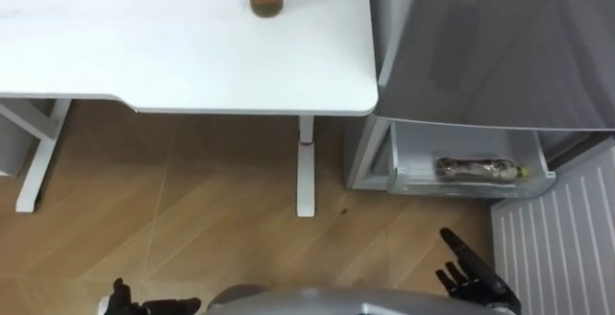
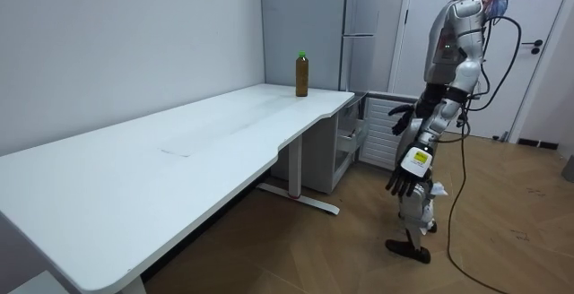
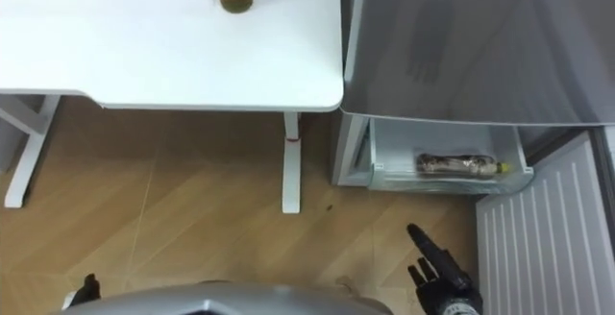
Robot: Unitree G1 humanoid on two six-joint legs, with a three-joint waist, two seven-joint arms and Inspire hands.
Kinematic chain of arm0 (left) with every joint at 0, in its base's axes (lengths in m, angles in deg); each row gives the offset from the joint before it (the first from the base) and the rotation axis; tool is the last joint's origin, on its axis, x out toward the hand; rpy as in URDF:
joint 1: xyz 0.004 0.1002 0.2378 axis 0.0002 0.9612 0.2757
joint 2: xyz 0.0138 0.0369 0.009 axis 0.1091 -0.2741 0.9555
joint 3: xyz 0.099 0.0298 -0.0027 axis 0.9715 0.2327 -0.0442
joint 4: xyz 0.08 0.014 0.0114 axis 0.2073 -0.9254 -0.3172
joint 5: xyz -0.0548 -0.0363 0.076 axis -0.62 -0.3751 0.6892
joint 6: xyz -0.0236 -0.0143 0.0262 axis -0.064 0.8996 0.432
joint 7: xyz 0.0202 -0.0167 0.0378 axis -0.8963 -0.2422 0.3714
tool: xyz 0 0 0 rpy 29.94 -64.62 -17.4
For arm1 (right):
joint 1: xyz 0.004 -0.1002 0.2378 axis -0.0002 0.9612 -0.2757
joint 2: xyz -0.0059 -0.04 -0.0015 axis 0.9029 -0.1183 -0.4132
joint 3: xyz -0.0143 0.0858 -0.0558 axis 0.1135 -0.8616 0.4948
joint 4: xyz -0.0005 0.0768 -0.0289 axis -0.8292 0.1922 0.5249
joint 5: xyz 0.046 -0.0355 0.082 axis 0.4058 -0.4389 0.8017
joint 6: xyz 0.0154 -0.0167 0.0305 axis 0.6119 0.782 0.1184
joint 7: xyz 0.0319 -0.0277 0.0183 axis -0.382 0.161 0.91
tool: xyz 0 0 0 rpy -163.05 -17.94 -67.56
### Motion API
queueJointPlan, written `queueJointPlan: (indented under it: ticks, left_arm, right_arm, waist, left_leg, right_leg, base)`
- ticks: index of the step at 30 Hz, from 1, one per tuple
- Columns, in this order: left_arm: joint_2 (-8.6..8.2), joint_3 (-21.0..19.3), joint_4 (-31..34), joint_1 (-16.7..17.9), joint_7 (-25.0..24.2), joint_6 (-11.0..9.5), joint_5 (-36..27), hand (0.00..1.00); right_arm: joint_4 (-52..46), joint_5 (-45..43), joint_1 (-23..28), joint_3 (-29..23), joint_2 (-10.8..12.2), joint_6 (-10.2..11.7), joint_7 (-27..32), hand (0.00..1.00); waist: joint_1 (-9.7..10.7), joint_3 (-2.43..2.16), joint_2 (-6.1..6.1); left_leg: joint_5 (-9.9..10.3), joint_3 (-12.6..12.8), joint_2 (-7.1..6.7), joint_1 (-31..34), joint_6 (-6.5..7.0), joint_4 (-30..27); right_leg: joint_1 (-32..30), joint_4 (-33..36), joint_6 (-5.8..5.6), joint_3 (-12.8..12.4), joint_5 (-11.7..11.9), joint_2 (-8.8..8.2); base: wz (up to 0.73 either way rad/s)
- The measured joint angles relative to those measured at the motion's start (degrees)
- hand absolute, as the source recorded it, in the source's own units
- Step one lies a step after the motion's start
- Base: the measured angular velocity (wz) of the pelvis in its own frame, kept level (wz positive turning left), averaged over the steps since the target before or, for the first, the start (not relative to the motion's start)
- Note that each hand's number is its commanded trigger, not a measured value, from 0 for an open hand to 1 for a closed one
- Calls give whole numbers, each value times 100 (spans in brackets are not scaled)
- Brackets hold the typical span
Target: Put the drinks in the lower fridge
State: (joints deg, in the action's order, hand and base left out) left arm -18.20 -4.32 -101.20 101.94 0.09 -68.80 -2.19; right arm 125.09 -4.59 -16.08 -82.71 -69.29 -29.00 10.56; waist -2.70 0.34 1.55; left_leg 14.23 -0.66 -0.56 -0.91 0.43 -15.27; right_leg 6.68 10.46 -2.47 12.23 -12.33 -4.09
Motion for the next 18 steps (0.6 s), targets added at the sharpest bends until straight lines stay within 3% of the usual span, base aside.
queueJointPlan:
  ticks: [4, 9, 13, 15, 18]
  left_arm:
    - [-62, -166, 12, -39, 90, -5, 8, 0]
    - [-66, -224, 19, -276, 174, -105, 144, 0]
    - [-66, -304, 135, -515, 288, -287, 117, 0]
    - [-70, -320, 380, -546, 289, -339, 57, 0]
    - [-167, -459, 1079, -615, 458, -387, -128, 0]
  right_arm:
    - [297, -1656, -66, -38, 0, -7, 66, 0]
    - [481, -3291, -76, 27, 8, -2, 284, 0]
    - [640, -3723, -124, 24, 64, 3, 417, 0]
    - [647, -3838, -141, 18, 63, 19, 429, 0]
    - [641, -4165, -201, 5, 62, 73, 487, 0]
  waist:
    - [105, 0, 30]
    - [87, -1, 42]
    - [103, -7, 29]
    - [133, 5, 50]
    - [127, -20, 22]
  left_leg:
    - [0, -8, -1, -81, 0, 26]
    - [-1, 32, 5, -89, 1, 19]
    - [0, 38, 14, -76, 1, -10]
    - [-1, 38, 14, -81, 1, -8]
    - [-8, 48, 18, -82, -1, 0]
  right_leg:
    - [75, -1, 0, -1, 0, 0]
    - [55, 10, 0, -56, 17, 4]
    - [57, 9, 2, -68, 32, 14]
    - [59, 13, 2, -76, 34, 14]
    - [27, 18, 3, -103, 34, 17]
  base:
    - [0]
    - [-4]
    - [0]
    - [0]
    - [-2]
